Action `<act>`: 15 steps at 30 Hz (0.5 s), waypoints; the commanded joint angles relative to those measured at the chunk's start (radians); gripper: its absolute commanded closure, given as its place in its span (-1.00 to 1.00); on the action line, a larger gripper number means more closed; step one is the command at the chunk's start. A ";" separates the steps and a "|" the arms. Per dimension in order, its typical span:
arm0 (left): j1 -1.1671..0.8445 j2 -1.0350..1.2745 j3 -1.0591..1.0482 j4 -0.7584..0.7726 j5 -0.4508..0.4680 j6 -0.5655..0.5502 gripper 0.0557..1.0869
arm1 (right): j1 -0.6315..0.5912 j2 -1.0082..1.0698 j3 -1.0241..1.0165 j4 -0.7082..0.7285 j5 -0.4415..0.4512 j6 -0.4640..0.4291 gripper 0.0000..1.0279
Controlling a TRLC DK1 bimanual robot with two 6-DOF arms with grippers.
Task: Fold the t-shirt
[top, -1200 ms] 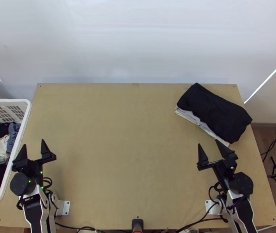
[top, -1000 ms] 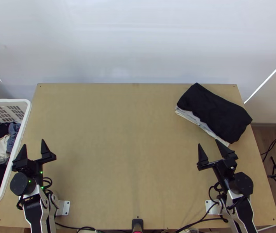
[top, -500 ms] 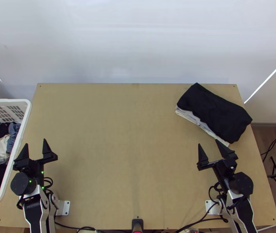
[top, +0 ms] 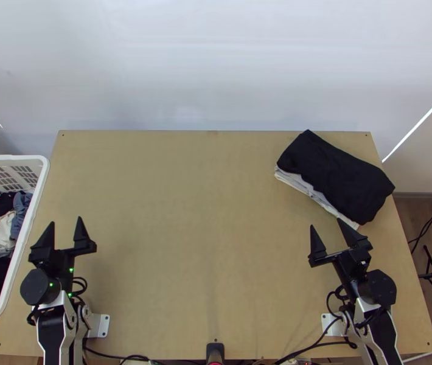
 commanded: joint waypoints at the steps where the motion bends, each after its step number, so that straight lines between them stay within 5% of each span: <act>1: -0.069 -0.001 0.027 0.008 0.015 -0.033 -0.90 | 0.000 0.000 0.000 0.000 0.000 0.000 -0.92; 12: -0.066 0.166 0.422 -0.089 -0.008 -0.030 -0.90 | 0.000 0.000 0.000 0.000 0.000 0.000 -0.92; 15: -0.061 0.407 0.667 -0.184 -0.118 -0.036 -0.90 | 0.000 0.000 0.000 0.000 0.000 0.000 -0.92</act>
